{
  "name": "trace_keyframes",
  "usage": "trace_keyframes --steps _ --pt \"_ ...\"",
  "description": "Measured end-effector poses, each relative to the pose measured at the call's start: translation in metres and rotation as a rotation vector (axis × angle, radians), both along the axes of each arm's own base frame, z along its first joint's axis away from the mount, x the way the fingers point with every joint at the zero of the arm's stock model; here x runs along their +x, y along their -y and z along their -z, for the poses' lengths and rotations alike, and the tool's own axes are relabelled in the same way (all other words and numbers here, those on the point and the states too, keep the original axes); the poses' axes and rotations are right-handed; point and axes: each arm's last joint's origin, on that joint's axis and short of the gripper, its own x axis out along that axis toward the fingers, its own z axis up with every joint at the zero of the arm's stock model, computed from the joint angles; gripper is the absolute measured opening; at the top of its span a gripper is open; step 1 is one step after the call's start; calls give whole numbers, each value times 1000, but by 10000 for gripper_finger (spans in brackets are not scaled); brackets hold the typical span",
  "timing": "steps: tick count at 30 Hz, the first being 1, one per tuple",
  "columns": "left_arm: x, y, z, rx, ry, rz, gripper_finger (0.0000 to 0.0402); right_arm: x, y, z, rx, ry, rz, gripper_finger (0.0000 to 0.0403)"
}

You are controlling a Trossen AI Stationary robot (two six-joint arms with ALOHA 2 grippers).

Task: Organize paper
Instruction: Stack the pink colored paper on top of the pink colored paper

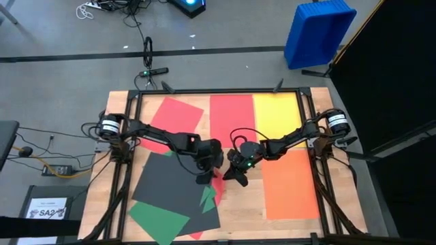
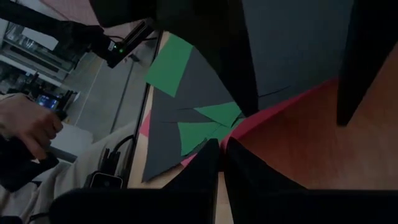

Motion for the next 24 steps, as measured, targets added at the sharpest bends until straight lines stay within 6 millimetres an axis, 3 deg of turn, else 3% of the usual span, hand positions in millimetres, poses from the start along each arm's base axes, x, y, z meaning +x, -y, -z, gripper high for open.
trace_keyframes --steps 7,20,24 --pt "1 -3 3 -16 -3 40 178 0 0 1 -2 -8 0 0" --pt "0 -13 2 -104 16 129 19 -1 0 2 -2 -16 1 0" --pt "0 -13 2 -98 25 149 3 -1 0 1 -2 -15 2 0"
